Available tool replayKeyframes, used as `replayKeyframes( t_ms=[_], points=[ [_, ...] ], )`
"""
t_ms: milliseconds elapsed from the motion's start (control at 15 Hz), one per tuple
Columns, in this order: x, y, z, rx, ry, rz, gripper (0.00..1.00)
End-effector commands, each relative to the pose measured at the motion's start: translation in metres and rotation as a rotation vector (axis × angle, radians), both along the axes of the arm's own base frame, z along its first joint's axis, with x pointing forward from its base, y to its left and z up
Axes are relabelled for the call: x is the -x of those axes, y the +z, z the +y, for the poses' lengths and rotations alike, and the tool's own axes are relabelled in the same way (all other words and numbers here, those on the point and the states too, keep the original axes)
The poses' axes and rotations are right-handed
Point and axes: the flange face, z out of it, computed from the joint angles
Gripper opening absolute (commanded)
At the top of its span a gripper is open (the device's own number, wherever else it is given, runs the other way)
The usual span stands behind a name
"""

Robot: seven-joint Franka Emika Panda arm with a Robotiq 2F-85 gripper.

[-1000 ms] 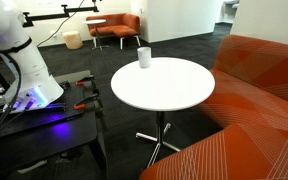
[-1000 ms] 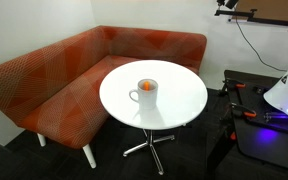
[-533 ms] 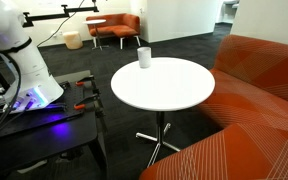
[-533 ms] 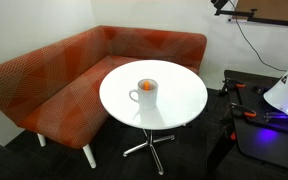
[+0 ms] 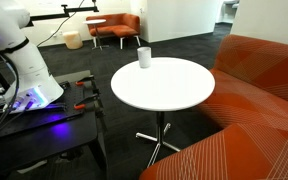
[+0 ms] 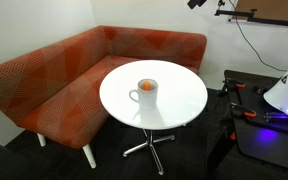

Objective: Remove the orange object from the white mug and put it on the table

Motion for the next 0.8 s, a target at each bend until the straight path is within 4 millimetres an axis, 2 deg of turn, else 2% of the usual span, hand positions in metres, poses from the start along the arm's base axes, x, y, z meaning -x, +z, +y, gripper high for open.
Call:
replayKeyframes(
  t_ms=[0, 200, 267, 600, 733],
  points=[
    [-0.030, -0.009, -0.002, -0.012, -0.114, -0.031, 1.00],
    [-0.043, -0.018, 0.003, -0.009, -0.137, -0.018, 1.00],
    [-0.028, -0.017, -0.003, 0.008, -0.131, -0.013, 1.00],
    [-0.037, -0.021, 0.001, -0.003, -0.132, 0.003, 1.00],
    [-0.036, -0.020, -0.004, -0.041, -0.207, -0.017, 1.00]
  ],
)
